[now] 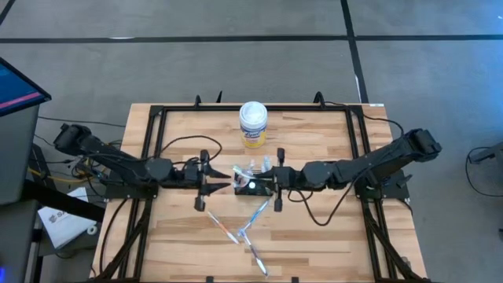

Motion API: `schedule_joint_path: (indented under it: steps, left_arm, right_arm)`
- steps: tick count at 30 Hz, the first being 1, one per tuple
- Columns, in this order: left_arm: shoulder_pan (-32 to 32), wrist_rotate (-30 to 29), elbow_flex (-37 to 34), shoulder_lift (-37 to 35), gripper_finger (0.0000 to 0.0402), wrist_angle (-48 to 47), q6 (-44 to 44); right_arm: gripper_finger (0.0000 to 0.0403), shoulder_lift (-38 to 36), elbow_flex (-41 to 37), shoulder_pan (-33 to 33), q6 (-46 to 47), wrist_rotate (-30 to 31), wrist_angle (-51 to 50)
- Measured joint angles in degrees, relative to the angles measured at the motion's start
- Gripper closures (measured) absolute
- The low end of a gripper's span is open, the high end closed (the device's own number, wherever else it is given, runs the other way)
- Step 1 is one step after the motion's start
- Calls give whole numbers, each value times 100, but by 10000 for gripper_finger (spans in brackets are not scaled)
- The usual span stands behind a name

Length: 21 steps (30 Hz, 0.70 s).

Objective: Pick & Place toothbrushing station
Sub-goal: Put the green toothbrush into the black mesh organizer

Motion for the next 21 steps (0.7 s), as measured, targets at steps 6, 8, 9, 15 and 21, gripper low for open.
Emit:
schedule_joint_path:
  steps: [6,8,9,15,21]
  left_arm:
    - [100,36,-2,500,313,985,337]
    - [131,44,-2,563,313,1297,462]
    - [146,46,-2,614,313,1445,480]
    - [362,159,-2,858,313,1980,486]
    - [521,480,-2,868,313,2031,471]
  right_arm:
    - [394,2,0,-67,27,-201,-20]
    - [394,2,0,-67,22,-204,32]
    - [394,2,0,-67,3,-204,70]
    - [393,207,-12,-171,2,-336,322]
    - [392,440,2,-339,8,-499,654]
